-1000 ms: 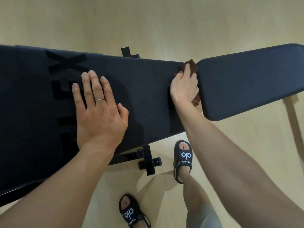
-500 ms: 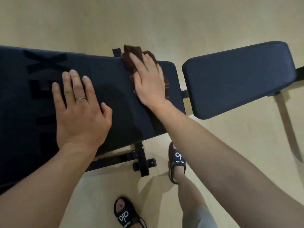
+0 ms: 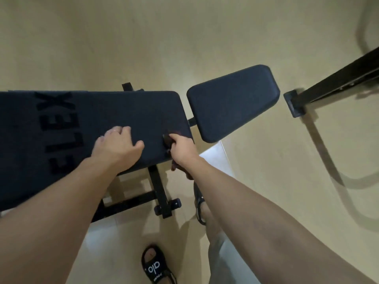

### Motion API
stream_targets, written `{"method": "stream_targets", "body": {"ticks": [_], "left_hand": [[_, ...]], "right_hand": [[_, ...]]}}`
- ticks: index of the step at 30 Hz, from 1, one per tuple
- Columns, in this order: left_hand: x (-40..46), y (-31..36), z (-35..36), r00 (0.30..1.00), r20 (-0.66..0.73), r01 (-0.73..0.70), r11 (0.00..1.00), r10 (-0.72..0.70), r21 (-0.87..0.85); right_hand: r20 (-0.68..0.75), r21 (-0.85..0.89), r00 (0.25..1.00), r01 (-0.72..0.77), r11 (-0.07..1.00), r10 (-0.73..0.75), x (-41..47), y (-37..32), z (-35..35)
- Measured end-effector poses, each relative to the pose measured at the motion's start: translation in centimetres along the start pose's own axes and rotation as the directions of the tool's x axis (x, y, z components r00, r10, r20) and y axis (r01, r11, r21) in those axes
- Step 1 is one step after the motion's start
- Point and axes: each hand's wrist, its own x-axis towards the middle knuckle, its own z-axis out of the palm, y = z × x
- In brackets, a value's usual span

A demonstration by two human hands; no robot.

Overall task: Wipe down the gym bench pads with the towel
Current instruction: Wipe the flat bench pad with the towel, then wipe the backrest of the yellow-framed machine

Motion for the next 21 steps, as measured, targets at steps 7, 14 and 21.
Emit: {"method": "stream_targets", "body": {"ticks": [7, 14, 21], "left_hand": [[-11.8, 11.8, -4.3, 0.947, 0.297, 0.16, 0.62, 0.123, -0.768], [-25.8, 19.4, -6.6, 0.894, 0.159, -0.106, 0.543, 0.418, -0.833], [-38.9, 29.4, -3.6, 0.761, 0.236, -0.259, 0.618, 0.604, -0.742]], "right_hand": [[-0.258, 0.423, 0.959, 0.224, 0.878, -0.121, -17.9, -3.4, -9.8], [-0.506, 0.474, 0.861, 0.323, 0.819, -0.046, -34.2, 0.0, -18.3], [-0.577, 0.622, 0.804, 0.32, 0.714, 0.142, -47.4, 10.5, -24.8]]}}
